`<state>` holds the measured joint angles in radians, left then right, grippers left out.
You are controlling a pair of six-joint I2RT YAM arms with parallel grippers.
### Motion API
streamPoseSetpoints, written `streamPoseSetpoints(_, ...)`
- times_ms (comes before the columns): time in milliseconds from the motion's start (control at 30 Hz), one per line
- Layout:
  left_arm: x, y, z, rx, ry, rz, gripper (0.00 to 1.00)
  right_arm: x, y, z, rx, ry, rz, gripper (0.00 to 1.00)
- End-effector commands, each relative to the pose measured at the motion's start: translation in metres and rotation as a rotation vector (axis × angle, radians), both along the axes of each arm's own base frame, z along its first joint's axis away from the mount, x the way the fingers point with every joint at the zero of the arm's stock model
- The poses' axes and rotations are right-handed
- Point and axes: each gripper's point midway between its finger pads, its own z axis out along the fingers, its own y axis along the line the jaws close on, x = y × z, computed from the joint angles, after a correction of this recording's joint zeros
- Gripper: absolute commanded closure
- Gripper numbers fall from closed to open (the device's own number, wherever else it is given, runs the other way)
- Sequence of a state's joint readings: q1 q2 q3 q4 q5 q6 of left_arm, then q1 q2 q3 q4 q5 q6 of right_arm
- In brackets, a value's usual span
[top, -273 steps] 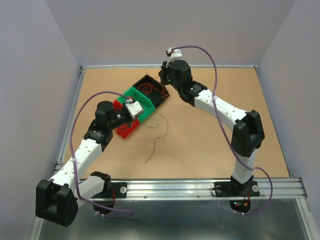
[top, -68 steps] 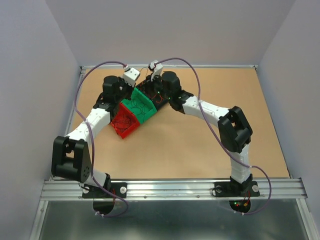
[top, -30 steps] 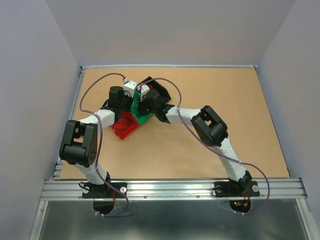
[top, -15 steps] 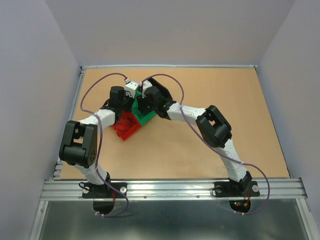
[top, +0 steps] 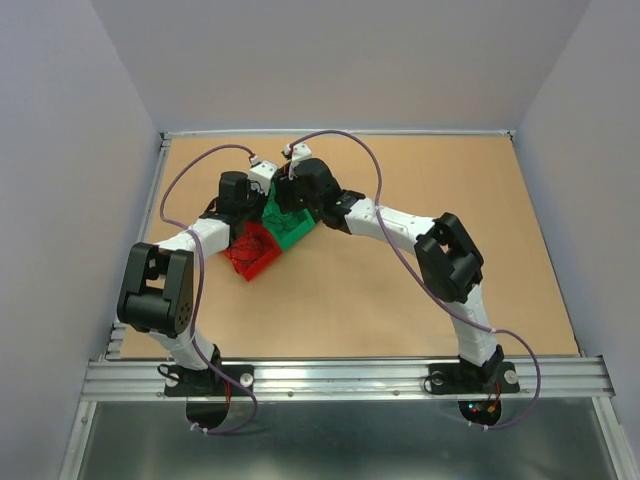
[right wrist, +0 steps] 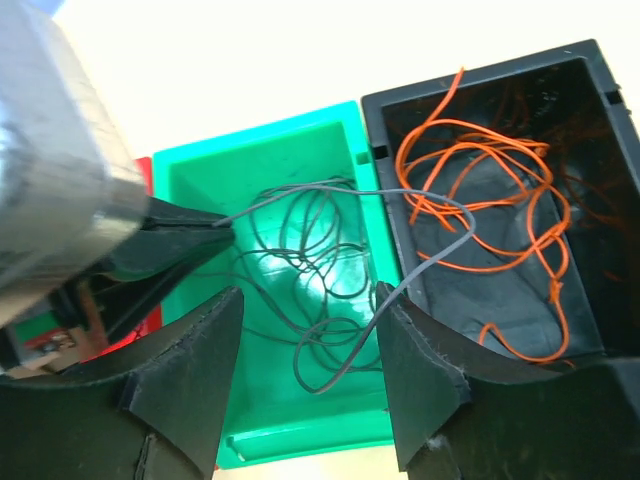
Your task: Untangle the cables
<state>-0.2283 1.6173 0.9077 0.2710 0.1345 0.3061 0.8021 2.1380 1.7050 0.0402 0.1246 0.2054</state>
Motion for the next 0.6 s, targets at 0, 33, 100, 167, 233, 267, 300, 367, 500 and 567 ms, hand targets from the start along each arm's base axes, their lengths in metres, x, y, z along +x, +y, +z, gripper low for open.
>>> streamPoseSetpoints(0, 0.004, 0.0, 0.021, 0.007, -0.06, -0.007, 0.97, 0.002, -0.003, 0.024, 0.013, -0.066, -0.035, 0.46)
streamPoseSetpoints(33, 0.004, 0.001, 0.022, 0.012, -0.062, 0.002, 0.97, 0.003, -0.004, 0.024, 0.012, -0.067, -0.039, 0.52)
streamPoseSetpoints(100, 0.005, 0.003, 0.023, 0.008, -0.064, 0.009, 0.97, 0.003, -0.004, 0.02, 0.008, -0.063, -0.042, 0.64)
streamPoseSetpoints(167, 0.005, 0.005, 0.025, -0.002, -0.066, 0.013, 0.97, 0.003, -0.004, 0.017, 0.007, -0.057, -0.047, 0.92)
streamPoseSetpoints(233, 0.005, 0.005, 0.029, -0.01, -0.075, 0.013, 0.97, 0.003, -0.004, 0.012, 0.004, -0.051, -0.044, 0.99)
streamPoseSetpoints(267, 0.005, 0.006, 0.031, -0.013, -0.081, 0.013, 0.97, 0.002, -0.002, 0.011, 0.003, -0.049, -0.037, 0.99)
streamPoseSetpoints(300, 0.005, 0.006, 0.032, -0.017, -0.081, 0.012, 0.96, 0.002, 0.0, 0.009, 0.002, -0.048, -0.025, 0.99)
streamPoseSetpoints(367, 0.003, 0.006, 0.036, -0.024, -0.091, -0.004, 0.87, 0.0, 0.007, 0.001, -0.002, -0.039, 0.015, 1.0)
streamPoseSetpoints(500, -0.001, 0.005, 0.046, -0.038, -0.112, -0.017, 0.7, 0.0, 0.019, -0.018, -0.005, -0.018, 0.064, 0.99)
streamPoseSetpoints(567, -0.002, 0.006, 0.053, -0.049, -0.126, -0.017, 0.63, -0.001, 0.028, -0.025, 0.007, -0.005, 0.092, 1.0)
